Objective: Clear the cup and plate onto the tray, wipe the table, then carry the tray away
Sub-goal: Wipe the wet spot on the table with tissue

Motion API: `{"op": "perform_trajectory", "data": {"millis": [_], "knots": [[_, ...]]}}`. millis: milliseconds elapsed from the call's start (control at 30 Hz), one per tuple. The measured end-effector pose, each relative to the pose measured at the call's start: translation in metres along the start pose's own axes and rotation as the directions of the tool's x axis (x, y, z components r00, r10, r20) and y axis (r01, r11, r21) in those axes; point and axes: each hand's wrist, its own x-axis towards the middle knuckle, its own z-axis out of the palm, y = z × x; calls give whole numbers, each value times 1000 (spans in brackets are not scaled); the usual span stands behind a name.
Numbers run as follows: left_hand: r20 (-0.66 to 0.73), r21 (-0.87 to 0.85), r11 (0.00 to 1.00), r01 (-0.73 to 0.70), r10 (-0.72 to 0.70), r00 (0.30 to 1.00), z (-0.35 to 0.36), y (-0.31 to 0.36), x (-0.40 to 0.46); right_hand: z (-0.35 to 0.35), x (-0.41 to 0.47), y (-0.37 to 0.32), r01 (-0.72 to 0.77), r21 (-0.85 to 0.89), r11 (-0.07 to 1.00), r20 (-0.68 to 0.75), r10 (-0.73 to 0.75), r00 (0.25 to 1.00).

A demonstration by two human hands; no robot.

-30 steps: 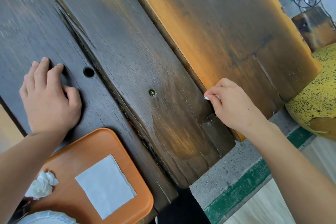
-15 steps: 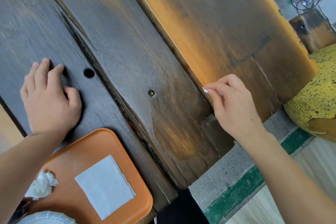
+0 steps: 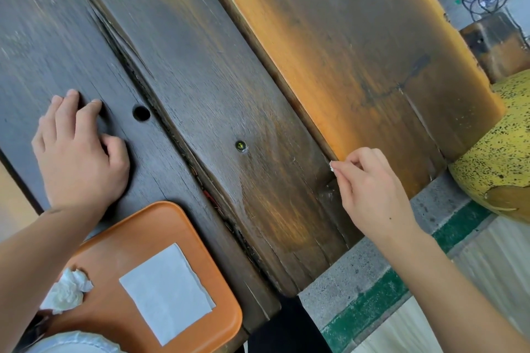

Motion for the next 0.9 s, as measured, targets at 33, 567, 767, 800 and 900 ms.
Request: {"op": "perform_trajectory", "data": {"millis": [33, 567, 767, 800, 900], "knots": [[-3, 2, 1000, 0, 0, 1000, -1, 1, 0, -2, -1, 0, 7, -20, 1000, 0, -7, 1000], [-28, 113, 994, 0, 3, 1000, -15, 17, -3, 30, 18, -32, 296, 138, 945, -166, -273, 948], [-18, 132, 991, 9, -6, 1000, -18, 20, -4, 36, -26, -64, 376, 218, 900, -182, -341, 922], [0, 128, 992, 13, -13, 1000, -20, 24, -2, 38, -25, -82, 399, 251, 882, -198, -357, 913], [60, 166, 985, 56, -67, 996, -31, 30, -2, 52, -15, -151, 523, 343, 781, -241, -464, 852]]}}
